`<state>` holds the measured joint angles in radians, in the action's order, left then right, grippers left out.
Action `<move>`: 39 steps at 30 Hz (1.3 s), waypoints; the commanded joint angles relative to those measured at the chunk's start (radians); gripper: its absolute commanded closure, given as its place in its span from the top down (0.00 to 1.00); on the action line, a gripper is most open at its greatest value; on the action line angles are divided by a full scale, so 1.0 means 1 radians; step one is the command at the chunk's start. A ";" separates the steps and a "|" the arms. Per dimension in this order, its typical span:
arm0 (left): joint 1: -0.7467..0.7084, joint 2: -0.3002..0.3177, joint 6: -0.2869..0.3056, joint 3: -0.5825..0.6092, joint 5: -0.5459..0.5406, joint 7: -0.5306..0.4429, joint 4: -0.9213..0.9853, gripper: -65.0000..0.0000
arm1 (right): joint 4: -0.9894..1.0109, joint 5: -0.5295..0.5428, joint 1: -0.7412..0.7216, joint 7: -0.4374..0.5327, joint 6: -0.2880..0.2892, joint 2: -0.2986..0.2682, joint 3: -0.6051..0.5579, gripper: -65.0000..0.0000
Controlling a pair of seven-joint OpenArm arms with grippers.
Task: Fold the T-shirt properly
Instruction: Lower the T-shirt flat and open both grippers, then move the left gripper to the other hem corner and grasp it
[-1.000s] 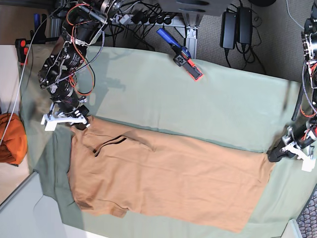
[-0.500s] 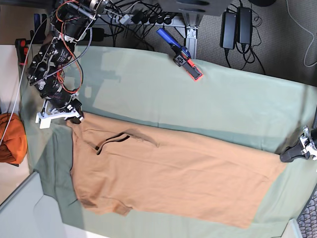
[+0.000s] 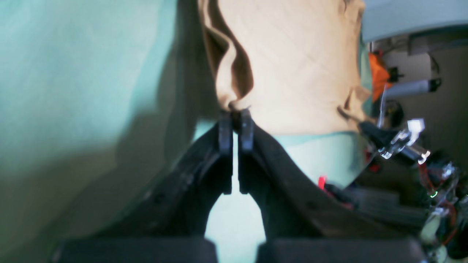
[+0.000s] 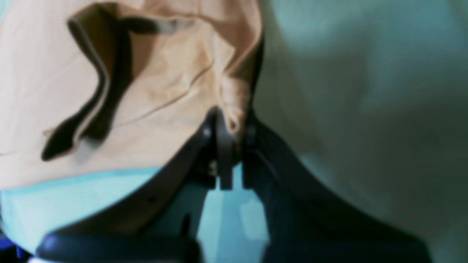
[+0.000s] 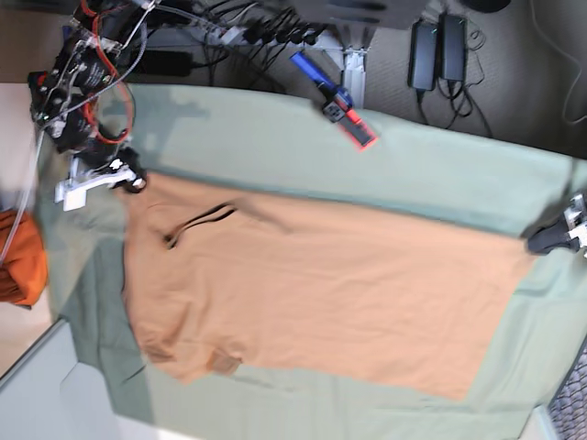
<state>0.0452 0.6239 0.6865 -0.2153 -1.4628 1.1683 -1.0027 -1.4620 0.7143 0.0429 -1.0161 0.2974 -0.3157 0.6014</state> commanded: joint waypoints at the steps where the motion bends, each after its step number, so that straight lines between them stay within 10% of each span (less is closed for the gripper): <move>1: -0.003 0.033 0.012 -0.009 -0.021 -0.012 -0.038 0.00 | -0.038 0.010 0.011 0.012 0.096 -0.026 0.006 0.00; 23: -0.278 0.038 0.012 -0.183 -0.021 -0.022 -0.242 0.00 | -0.210 0.003 0.287 0.021 0.095 -0.036 0.060 0.00; 26: -0.278 0.038 0.012 -0.183 -0.021 -0.052 -0.242 0.26 | -0.210 0.000 0.288 0.021 0.096 -0.036 0.060 0.00; 31: -0.278 0.039 0.012 -0.190 0.091 -0.153 -0.242 0.51 | -0.210 -0.023 0.287 0.025 0.095 -0.036 0.060 0.59; 39: -0.252 0.045 0.012 -0.370 0.114 -0.173 -0.242 0.51 | -0.210 -0.029 0.284 0.026 0.095 -0.036 0.100 0.61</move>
<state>-0.2188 0.6437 0.6857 -0.5800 -1.3247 1.0100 -1.2304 -1.6558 0.6796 0.3325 -1.0039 0.3092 -0.3347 0.6907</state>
